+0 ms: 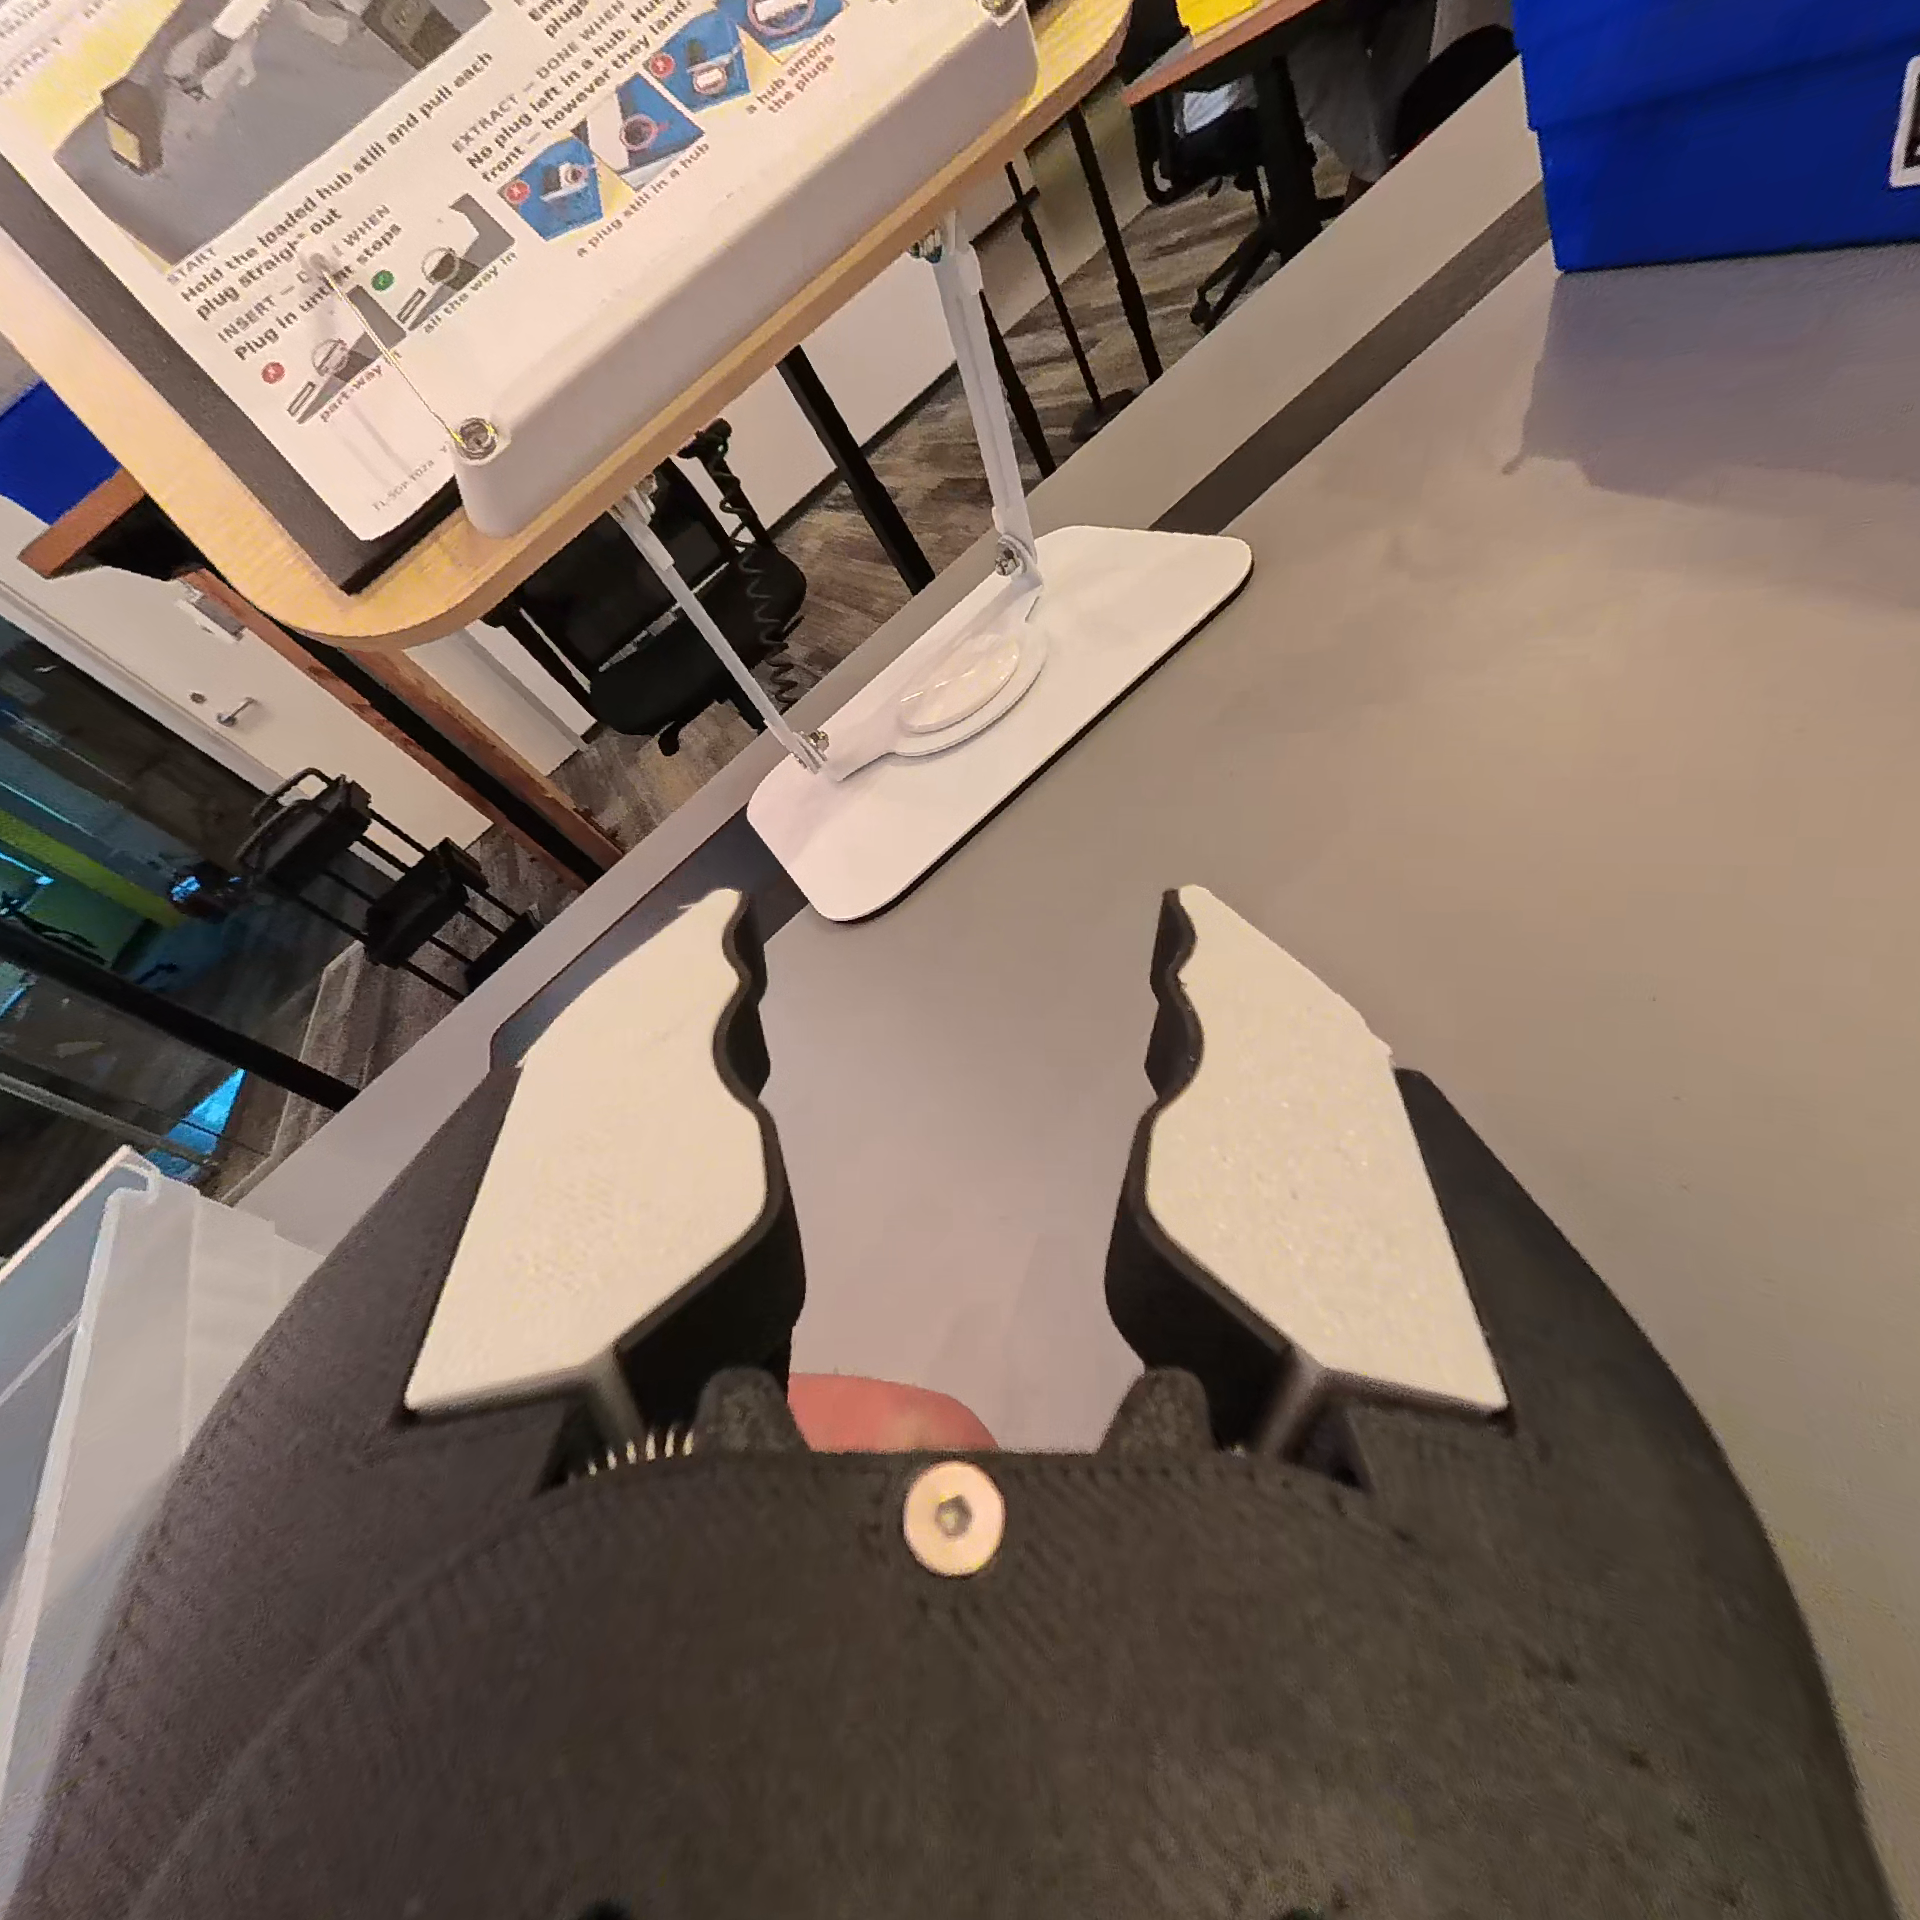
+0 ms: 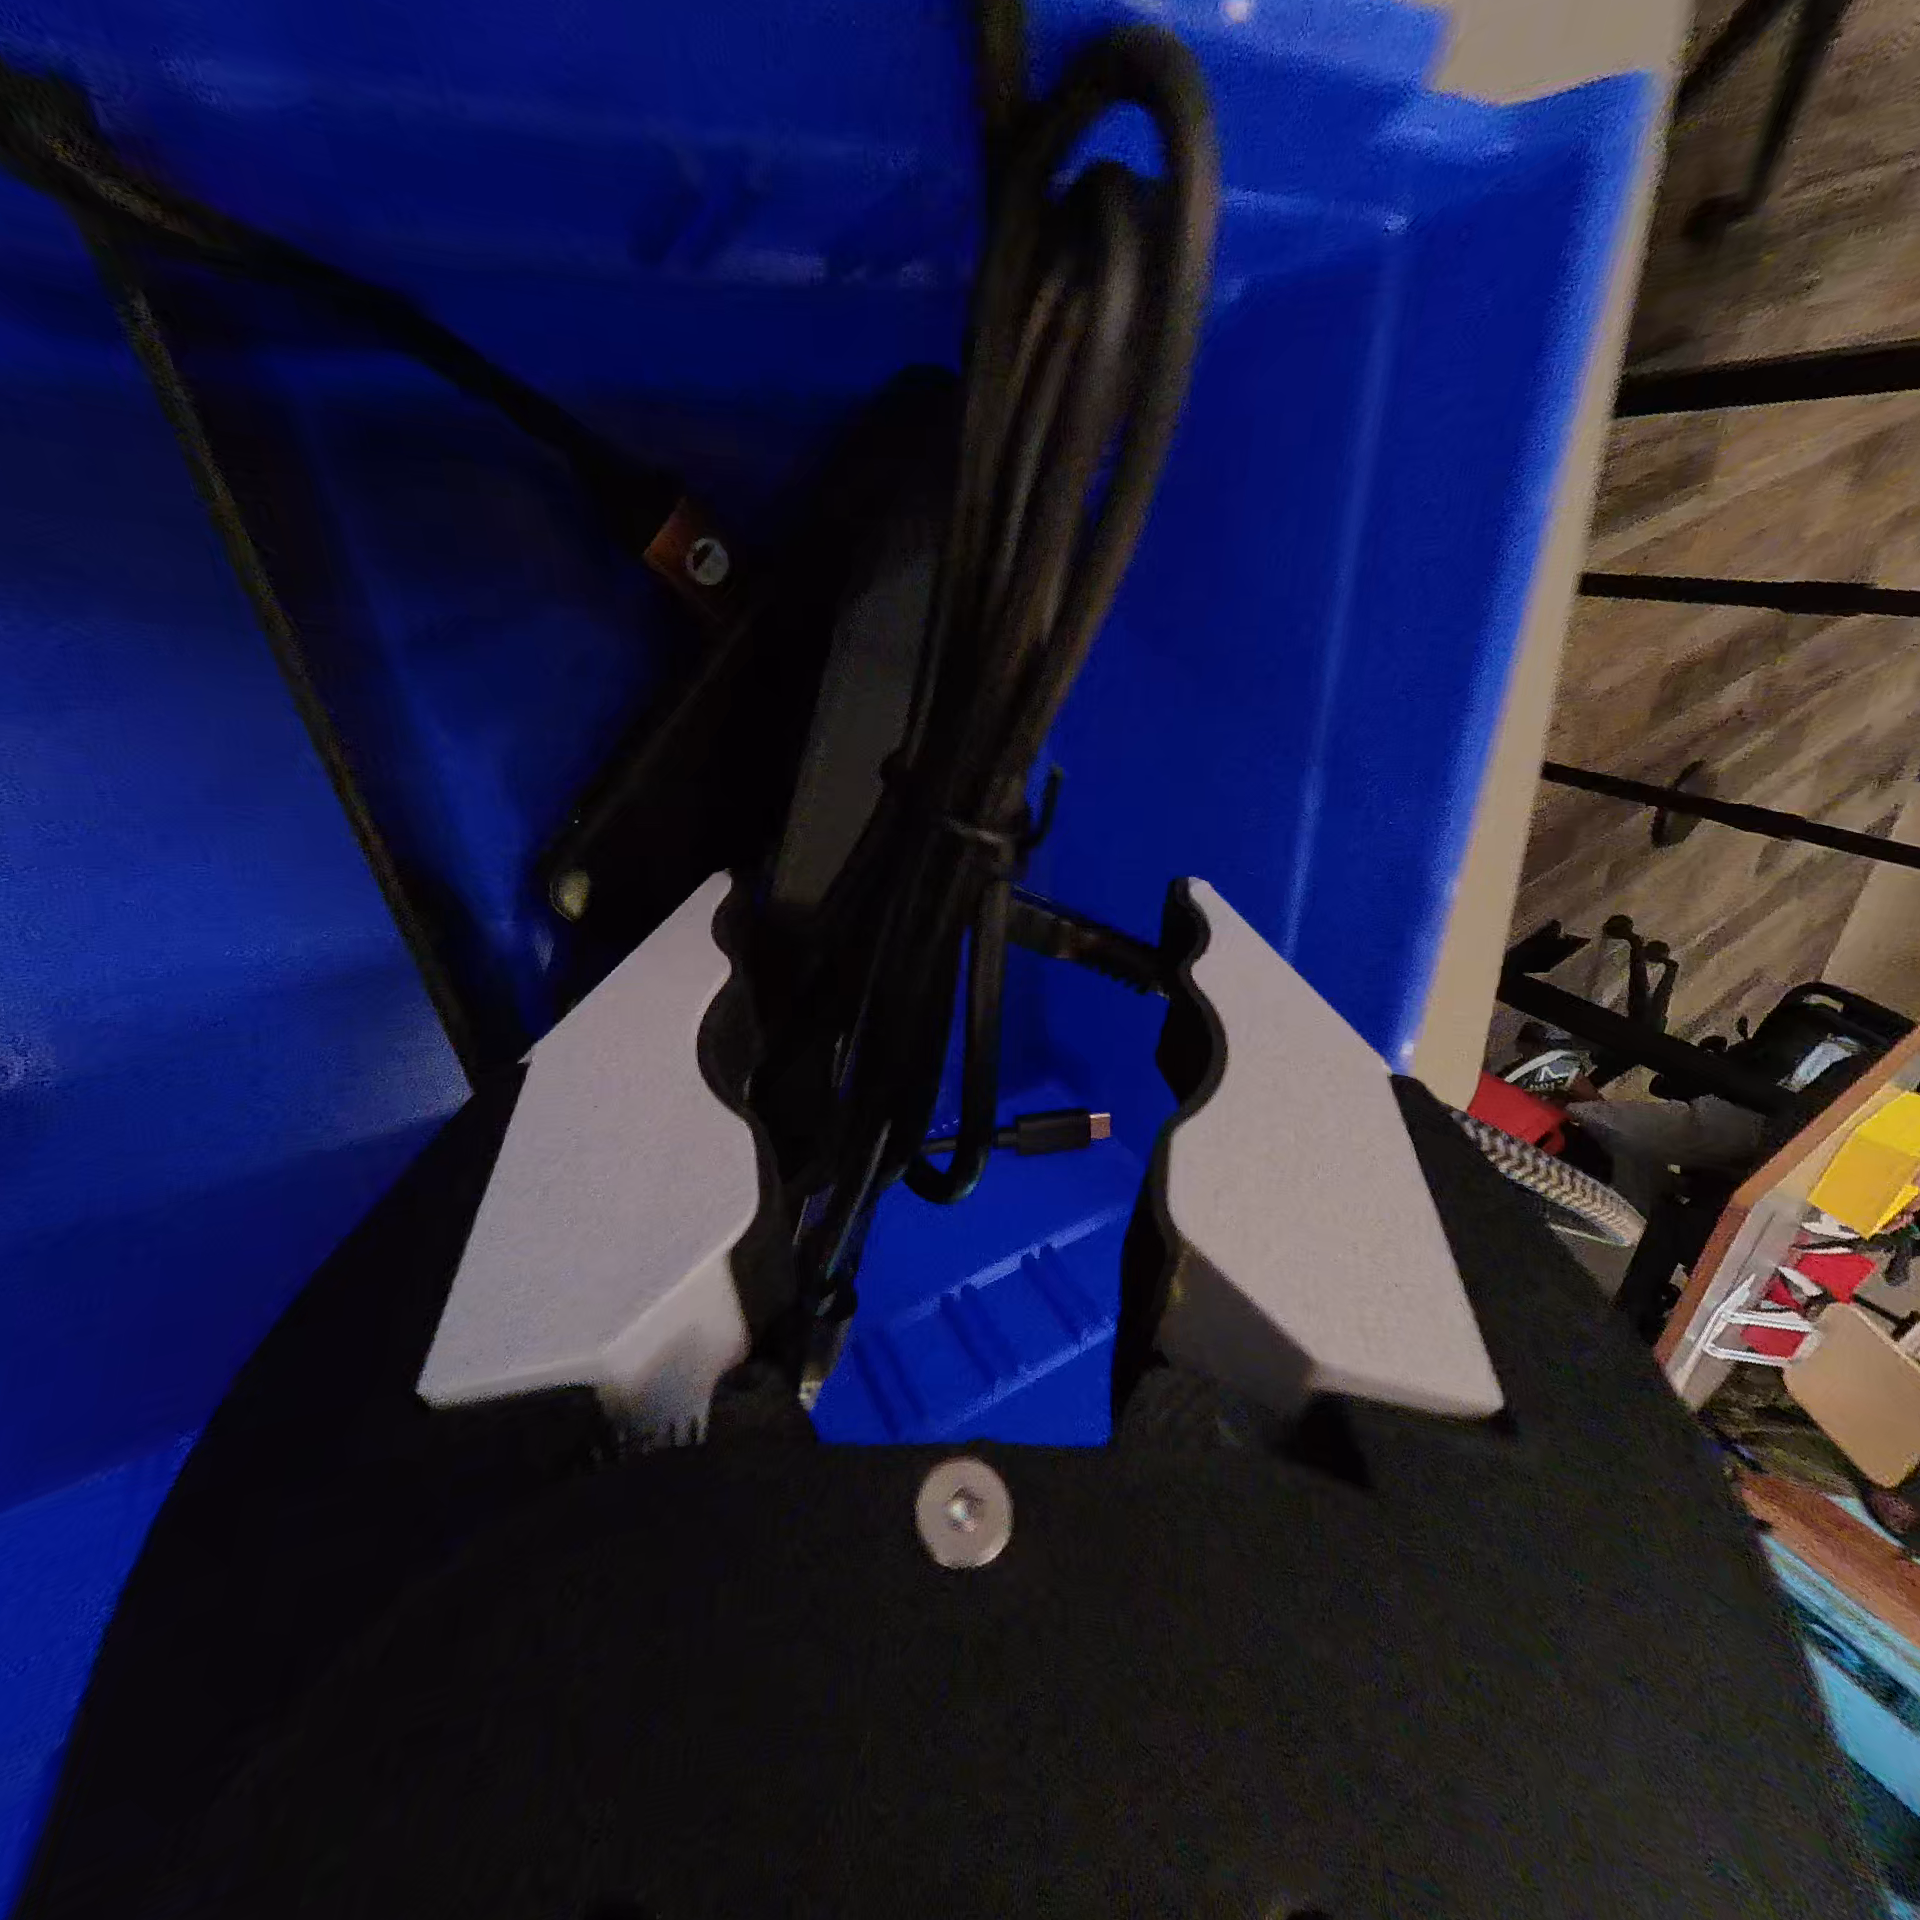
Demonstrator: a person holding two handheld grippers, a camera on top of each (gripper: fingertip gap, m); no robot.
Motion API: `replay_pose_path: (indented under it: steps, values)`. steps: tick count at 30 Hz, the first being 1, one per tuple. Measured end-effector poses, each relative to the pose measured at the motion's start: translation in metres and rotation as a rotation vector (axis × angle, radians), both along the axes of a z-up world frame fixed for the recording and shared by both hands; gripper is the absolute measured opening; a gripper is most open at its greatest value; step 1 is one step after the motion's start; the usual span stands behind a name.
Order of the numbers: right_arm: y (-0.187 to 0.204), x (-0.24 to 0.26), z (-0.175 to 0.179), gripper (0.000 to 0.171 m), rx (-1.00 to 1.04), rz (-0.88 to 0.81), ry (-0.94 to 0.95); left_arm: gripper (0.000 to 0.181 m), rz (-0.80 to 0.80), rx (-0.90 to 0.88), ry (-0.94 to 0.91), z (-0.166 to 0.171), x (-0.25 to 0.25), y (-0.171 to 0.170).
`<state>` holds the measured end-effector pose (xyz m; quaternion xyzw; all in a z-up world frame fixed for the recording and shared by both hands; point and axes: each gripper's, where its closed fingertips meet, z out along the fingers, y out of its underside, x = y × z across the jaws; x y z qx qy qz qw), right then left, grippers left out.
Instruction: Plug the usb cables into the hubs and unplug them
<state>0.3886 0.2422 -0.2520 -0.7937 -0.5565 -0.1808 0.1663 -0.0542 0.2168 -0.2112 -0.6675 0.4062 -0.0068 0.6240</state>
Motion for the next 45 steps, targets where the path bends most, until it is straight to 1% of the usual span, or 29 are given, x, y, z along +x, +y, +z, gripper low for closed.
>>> replay_pose_path:
  steps: [3, 5, 7, 11, 13, 17, 20, 21, 23, 25, 27, 28, 30, 31, 33, 35, 37, 39, 42, 45]
  values:
    - [-0.003, 0.004, -0.011, 0.08, -0.085, -0.024, -0.046, 0.072, -0.001, -0.012, 0.004, -0.003, 0.0, 0.001]
    - [-0.007, 0.006, -0.008, 0.082, -0.122, -0.045, -0.069, 0.072, -0.001, -0.019, 0.009, -0.005, 0.0, 0.001]
    - [-0.008, 0.005, 0.005, 0.091, -0.126, -0.05, -0.089, 0.072, -0.005, -0.028, 0.012, -0.007, 0.001, 0.002]
    - [-0.017, 0.013, 0.039, 0.097, -0.129, -0.102, -0.153, 0.073, -0.012, -0.02, 0.033, -0.008, 0.003, 0.001]
    - [-0.02, 0.013, 0.06, 0.097, -0.069, -0.126, -0.13, 0.073, -0.01, 0.001, 0.047, -0.007, 0.003, 0.0]
    - [-0.032, 0.001, 0.102, 0.093, 0.11, -0.185, 0.03, 0.073, 0.001, 0.052, 0.036, 0.005, 0.003, -0.001]
    - [-0.049, 0.005, 0.131, 0.09, 0.274, -0.254, 0.133, 0.078, 0.01, 0.107, -0.014, 0.022, 0.003, -0.004]
    - [-0.057, 0.005, 0.139, 0.085, 0.324, -0.279, 0.184, 0.079, 0.017, 0.129, -0.016, 0.028, 0.002, -0.004]
    - [-0.075, 0.004, 0.15, 0.086, 0.395, -0.318, 0.316, 0.081, 0.016, 0.173, -0.026, 0.04, 0.0, -0.007]
    - [-0.094, 0.002, 0.155, 0.085, 0.439, -0.361, 0.448, 0.082, 0.036, 0.203, -0.039, 0.055, -0.005, -0.009]
    - [-0.111, 0.009, 0.155, 0.097, 0.488, -0.421, 0.541, 0.085, 0.047, 0.21, -0.059, 0.073, -0.011, -0.012]
    - [-0.119, 0.014, 0.152, 0.099, 0.505, -0.453, 0.574, 0.087, 0.054, 0.197, -0.053, 0.081, -0.015, -0.014]
    - [-0.135, 0.025, 0.138, 0.109, 0.521, -0.51, 0.608, 0.082, 0.058, 0.143, -0.047, 0.096, -0.027, -0.018]
    - [-0.142, 0.03, 0.129, 0.11, 0.517, -0.539, 0.618, 0.079, 0.065, 0.121, -0.051, 0.105, -0.036, -0.019]
    - [-0.155, 0.039, 0.109, 0.109, 0.494, -0.589, 0.643, 0.082, 0.113, 0.109, -0.047, 0.123, -0.065, -0.018]
    - [-0.165, 0.044, 0.091, 0.107, 0.475, -0.635, 0.684, 0.084, 0.188, 0.116, -0.033, 0.138, -0.105, -0.016]
    - [-0.173, 0.043, 0.074, 0.107, 0.437, -0.681, 0.744, 0.085, 0.276, 0.085, -0.023, 0.144, -0.152, -0.014]
    - [-0.176, 0.045, 0.058, 0.113, 0.416, -0.731, 0.782, 0.076, 0.369, 0.0, -0.038, 0.136, -0.206, -0.011]
    - [-0.175, 0.047, 0.046, 0.105, 0.43, -0.769, 0.845, 0.078, 0.542, -0.108, -0.149, 0.113, -0.293, -0.008]
    - [-0.174, 0.049, 0.035, 0.094, 0.434, -0.791, 0.864, 0.085, 0.674, -0.203, -0.194, 0.075, -0.356, -0.013]
